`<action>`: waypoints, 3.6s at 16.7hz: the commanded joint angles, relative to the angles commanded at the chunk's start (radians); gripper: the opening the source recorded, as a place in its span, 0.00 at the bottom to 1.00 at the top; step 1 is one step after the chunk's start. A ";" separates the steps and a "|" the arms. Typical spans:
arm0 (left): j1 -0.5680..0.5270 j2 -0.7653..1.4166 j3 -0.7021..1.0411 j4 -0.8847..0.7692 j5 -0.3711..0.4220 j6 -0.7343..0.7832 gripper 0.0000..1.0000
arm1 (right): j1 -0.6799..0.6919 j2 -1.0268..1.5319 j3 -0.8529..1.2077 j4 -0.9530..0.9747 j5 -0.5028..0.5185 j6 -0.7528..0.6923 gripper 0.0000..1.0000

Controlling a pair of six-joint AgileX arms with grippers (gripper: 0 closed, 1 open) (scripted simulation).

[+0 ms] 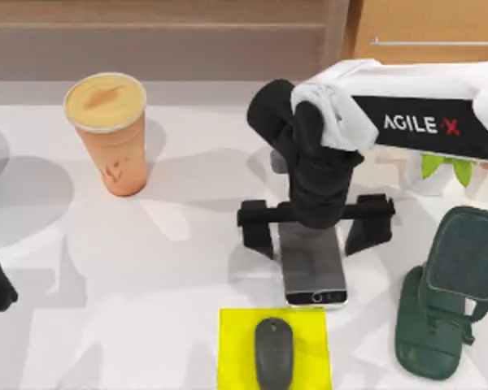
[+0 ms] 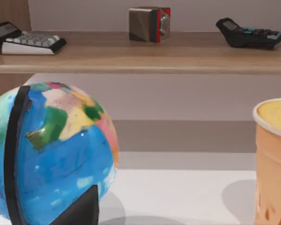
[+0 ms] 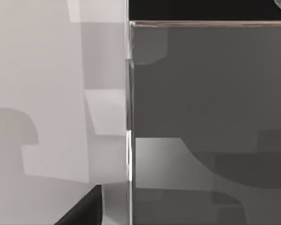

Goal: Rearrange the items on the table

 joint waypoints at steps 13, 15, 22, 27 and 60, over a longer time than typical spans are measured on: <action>0.000 0.000 0.000 0.000 0.000 0.000 1.00 | 0.000 0.000 0.000 0.000 0.000 0.000 0.00; 0.000 0.000 0.000 0.000 0.000 0.000 1.00 | 0.000 0.000 0.000 0.000 0.000 0.000 0.00; 0.000 0.000 0.000 0.000 0.000 0.000 1.00 | 0.001 -0.018 0.011 -0.019 0.005 -0.003 0.00; 0.000 0.000 0.000 0.000 0.000 0.000 1.00 | -0.001 -0.045 0.054 -0.098 0.005 -0.003 0.00; 0.000 0.000 0.000 0.000 0.000 0.000 1.00 | 0.702 -0.955 -0.728 -0.339 1.109 1.073 0.00</action>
